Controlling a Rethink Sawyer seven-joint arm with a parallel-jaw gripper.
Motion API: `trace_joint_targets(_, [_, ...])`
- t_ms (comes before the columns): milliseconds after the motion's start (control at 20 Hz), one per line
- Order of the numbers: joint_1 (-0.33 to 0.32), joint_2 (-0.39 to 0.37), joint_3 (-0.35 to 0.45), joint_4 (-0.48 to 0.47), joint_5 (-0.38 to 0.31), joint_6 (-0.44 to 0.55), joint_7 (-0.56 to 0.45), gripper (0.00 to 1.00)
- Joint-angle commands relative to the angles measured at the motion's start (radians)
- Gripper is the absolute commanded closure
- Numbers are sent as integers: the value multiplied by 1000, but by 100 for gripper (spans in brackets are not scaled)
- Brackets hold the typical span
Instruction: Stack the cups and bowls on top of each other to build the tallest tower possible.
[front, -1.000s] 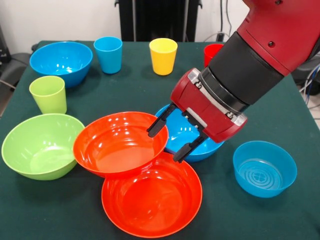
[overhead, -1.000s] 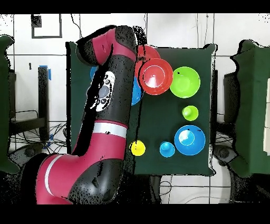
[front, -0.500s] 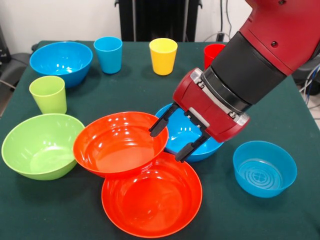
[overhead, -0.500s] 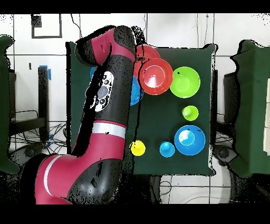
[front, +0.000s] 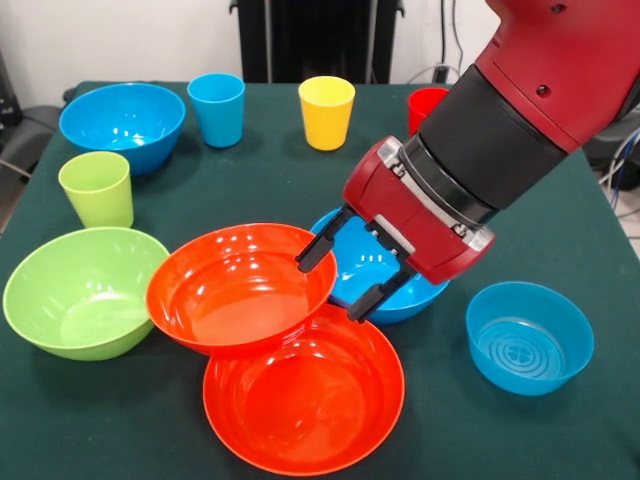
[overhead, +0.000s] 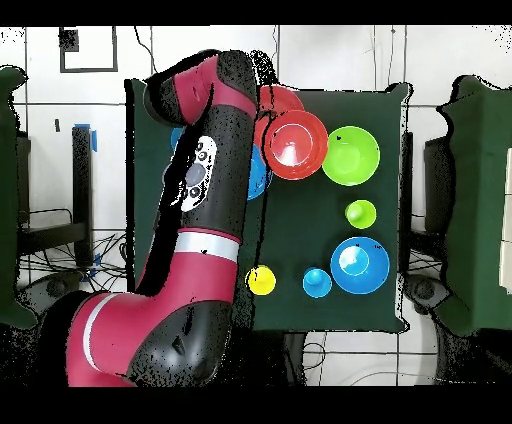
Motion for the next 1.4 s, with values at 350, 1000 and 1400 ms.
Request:
trace_joint_targets(350, [-17, 35, 84, 120, -40, -84, -79, 0])
trace_joint_targets(1000, [-22, 42, 81, 130, -39, -132, -75, 0])
trace_joint_targets(1400, [-20, 47, 73, 124, -41, -123, -70, 0])
